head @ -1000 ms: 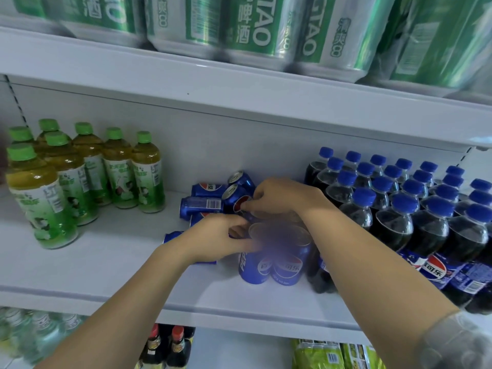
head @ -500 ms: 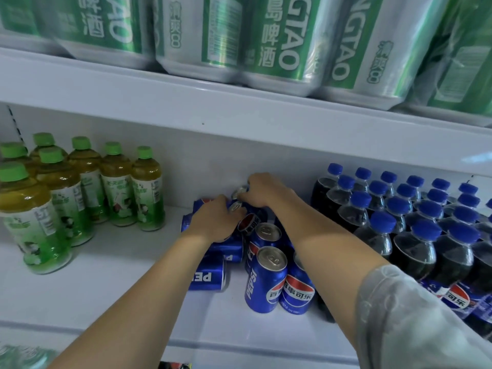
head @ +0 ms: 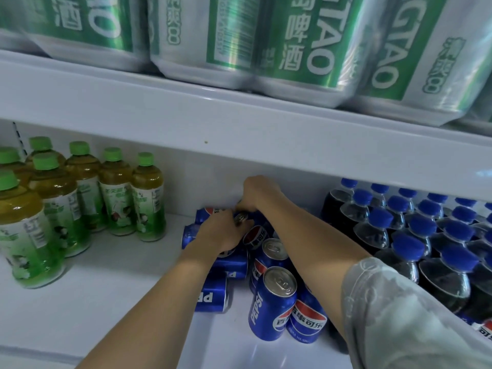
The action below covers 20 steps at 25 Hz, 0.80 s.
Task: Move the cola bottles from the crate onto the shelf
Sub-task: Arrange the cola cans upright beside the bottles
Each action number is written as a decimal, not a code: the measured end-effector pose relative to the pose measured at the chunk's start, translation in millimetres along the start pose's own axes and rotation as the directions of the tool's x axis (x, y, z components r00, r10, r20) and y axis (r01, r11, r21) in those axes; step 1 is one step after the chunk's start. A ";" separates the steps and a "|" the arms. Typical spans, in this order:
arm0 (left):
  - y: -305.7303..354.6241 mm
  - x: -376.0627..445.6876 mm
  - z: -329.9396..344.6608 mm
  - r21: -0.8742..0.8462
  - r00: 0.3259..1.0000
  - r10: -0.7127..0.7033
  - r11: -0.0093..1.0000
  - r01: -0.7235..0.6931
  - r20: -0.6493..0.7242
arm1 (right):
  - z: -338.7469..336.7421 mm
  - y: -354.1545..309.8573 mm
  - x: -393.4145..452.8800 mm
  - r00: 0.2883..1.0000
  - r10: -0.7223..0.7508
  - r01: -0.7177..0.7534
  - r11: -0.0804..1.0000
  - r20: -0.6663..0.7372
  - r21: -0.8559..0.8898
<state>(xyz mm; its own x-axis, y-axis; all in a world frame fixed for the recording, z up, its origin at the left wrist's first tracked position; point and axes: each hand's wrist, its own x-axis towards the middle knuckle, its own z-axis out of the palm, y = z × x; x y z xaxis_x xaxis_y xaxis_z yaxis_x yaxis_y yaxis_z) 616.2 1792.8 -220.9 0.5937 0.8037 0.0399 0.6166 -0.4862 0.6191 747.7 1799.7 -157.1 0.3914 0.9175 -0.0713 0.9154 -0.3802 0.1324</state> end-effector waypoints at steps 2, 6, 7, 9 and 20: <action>0.1 4.5 1.0 -0.047 1.000 0.014 0.999 -0.014 -0.006 | -1.9 3.9 1.6 0.999 -0.003 0.004 1.000 0.038 -0.013; 7.8 5.9 1.2 -0.115 1.000 0.017 0.993 -0.019 -0.022 | -9.9 19.5 2.8 0.997 0.017 -0.019 0.999 0.072 0.035; 12.0 5.5 1.4 -0.108 0.999 0.023 0.994 -0.027 -0.034 | -11.1 24.2 1.6 0.998 0.024 -0.028 0.998 0.063 0.053; 22.2 5.0 3.1 -0.098 0.998 0.044 0.994 -0.049 -0.055 | -10.8 34.0 -0.9 0.997 0.045 -0.047 0.998 0.059 0.043; 58.6 1.3 14.2 -0.040 0.989 0.134 0.990 -0.132 0.061 | -3.5 69.1 -10.7 0.982 0.086 -0.111 0.984 0.167 0.143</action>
<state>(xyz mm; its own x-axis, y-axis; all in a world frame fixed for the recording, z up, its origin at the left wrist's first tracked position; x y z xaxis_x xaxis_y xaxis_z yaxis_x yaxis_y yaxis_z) 660.4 1760.4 -195.7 0.7015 0.7087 0.0750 0.5116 -0.5741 0.6393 806.4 1764.1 -143.8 0.4792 0.8489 -0.2233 0.8705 -0.4921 -0.0029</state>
